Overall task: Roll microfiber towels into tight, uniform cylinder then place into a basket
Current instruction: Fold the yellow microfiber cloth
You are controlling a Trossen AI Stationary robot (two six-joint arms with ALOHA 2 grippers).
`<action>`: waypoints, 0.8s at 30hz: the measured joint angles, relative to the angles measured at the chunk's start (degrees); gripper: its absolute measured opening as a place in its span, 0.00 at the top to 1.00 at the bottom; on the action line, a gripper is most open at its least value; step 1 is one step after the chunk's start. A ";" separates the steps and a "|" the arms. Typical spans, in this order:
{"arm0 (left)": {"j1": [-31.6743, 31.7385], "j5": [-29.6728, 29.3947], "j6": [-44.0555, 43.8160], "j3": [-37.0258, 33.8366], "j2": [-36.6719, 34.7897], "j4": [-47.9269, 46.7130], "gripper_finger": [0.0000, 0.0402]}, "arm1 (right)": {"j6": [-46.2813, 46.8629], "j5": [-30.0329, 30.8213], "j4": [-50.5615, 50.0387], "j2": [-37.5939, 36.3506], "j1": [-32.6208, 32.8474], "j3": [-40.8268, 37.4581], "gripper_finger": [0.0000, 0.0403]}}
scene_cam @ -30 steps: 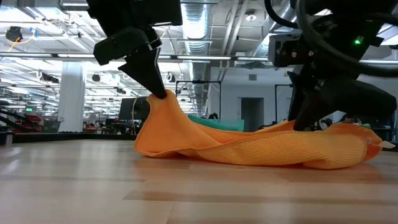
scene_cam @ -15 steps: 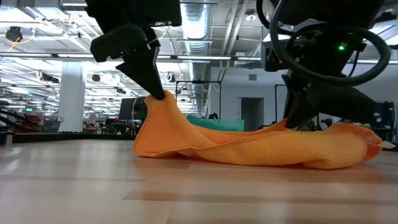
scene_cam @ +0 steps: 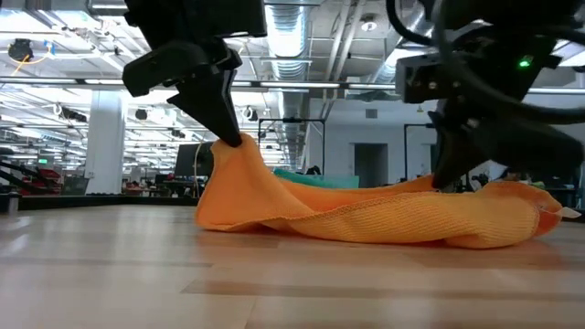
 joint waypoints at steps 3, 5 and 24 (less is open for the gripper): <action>-0.75 -0.01 -0.01 0.00 0.00 -1.05 0.98 | 1.13 0.11 -3.28 0.00 0.90 1.74 0.98; -1.39 -0.37 0.40 0.76 0.00 -3.30 0.98 | 3.04 0.59 -6.83 0.00 1.36 3.69 0.98; -3.56 -12.44 -1.95 34.28 0.00 -47.26 0.98 | 8.62 15.68 -34.70 -4.19 7.31 32.56 0.97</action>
